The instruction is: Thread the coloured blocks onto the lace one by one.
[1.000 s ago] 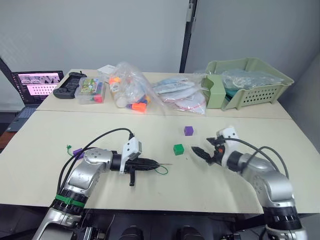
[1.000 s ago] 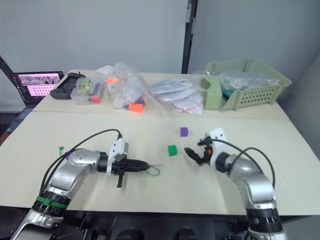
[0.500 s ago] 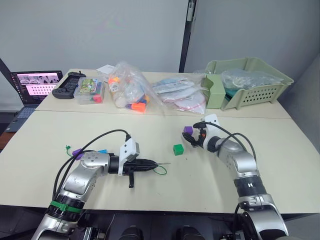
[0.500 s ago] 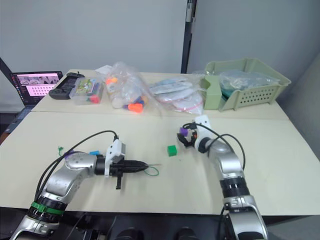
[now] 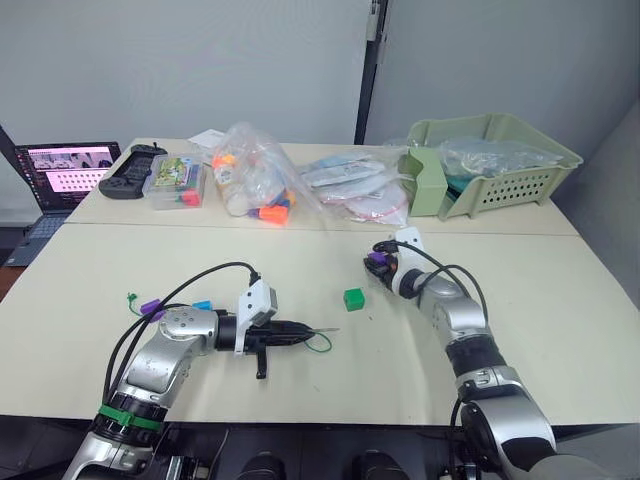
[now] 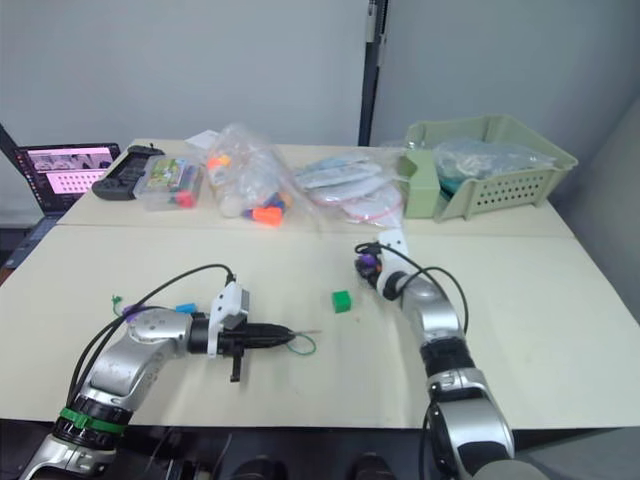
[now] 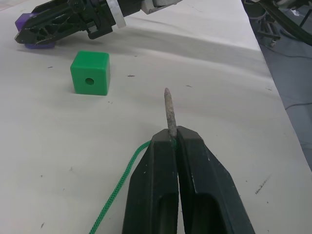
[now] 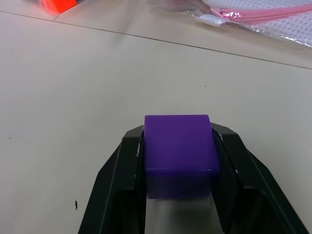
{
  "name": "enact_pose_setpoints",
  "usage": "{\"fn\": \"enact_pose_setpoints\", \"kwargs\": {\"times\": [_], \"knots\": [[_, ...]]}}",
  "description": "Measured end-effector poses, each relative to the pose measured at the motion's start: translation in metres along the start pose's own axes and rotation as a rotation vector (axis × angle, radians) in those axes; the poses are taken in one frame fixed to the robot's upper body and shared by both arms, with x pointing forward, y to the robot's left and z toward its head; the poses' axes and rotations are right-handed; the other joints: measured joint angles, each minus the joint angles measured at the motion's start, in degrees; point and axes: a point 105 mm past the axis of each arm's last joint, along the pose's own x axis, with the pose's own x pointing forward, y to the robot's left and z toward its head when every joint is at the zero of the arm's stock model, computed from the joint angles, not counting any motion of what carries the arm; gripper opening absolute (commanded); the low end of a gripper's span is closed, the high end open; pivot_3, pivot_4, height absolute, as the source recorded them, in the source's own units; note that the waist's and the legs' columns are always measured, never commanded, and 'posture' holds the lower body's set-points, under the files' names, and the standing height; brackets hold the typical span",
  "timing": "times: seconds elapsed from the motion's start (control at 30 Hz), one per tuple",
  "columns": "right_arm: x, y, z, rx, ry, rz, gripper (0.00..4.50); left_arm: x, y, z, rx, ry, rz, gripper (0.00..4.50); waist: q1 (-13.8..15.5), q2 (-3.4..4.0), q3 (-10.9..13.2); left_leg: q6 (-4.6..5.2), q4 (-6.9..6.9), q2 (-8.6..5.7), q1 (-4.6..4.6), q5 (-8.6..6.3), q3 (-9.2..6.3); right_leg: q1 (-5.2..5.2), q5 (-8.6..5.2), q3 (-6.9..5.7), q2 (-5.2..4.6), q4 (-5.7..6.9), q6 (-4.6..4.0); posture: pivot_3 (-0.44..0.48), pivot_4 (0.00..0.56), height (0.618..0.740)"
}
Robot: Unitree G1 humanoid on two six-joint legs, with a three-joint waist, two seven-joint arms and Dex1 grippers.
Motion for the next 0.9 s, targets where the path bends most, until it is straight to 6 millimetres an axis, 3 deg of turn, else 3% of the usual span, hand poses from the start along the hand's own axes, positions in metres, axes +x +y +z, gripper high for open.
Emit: {"fn": "enact_pose_setpoints", "kwargs": {"times": [0.17,0.37,0.47,0.57,0.73,0.9], "knots": [[-0.013,-0.006,0.008,-0.010,-0.031,-0.014,1.20,0.005,-0.002,0.000,-0.002,-0.007,-0.013,0.00,-0.1,0.01,0.0,0.00,0.00,-0.01,-0.02,0.00,-0.10,0.00,0.00,0.00,-0.02,0.00,0.00,0.000,0.150,0.732],[-0.056,-0.005,0.009,-0.028,-0.045,-0.030,1.20,0.020,-0.005,0.007,-0.001,-0.047,-0.051,0.00,0.5,0.03,0.0,0.00,-0.01,-0.04,-0.05,0.00,-0.14,0.00,0.00,-0.01,0.01,-0.02,0.00,0.000,0.150,0.732],[-0.088,0.005,-0.002,-0.009,-0.027,-0.034,1.20,0.032,-0.005,0.013,0.008,-0.069,-0.092,0.00,1.0,0.05,0.0,0.00,-0.01,-0.05,-0.01,-0.01,-0.19,0.08,0.00,-0.07,0.06,0.00,0.01,0.000,0.150,0.732],[-0.119,0.028,-0.024,0.054,0.017,-0.031,1.20,0.042,-0.001,0.010,-0.013,-0.065,-0.126,0.00,1.3,0.06,0.0,0.01,0.03,-0.09,-0.10,0.00,-0.16,0.04,-0.01,0.00,0.05,-0.08,0.02,0.000,0.150,0.732],[-0.139,0.042,-0.034,0.093,0.039,-0.086,1.20,0.051,0.001,0.014,0.011,-0.068,-0.176,0.00,1.0,0.05,0.0,0.11,0.11,-0.06,-0.01,0.08,-0.07,0.12,-0.05,0.10,0.10,-0.16,0.07,0.000,0.150,0.732],[-0.148,0.040,-0.049,0.143,0.062,-0.187,1.20,0.056,0.001,0.011,0.004,-0.060,-0.209,0.00,1.1,0.05,0.0,0.11,0.11,-0.08,-0.05,0.08,-0.06,0.09,-0.05,0.13,0.10,-0.16,0.07,0.000,0.150,0.732]]}}
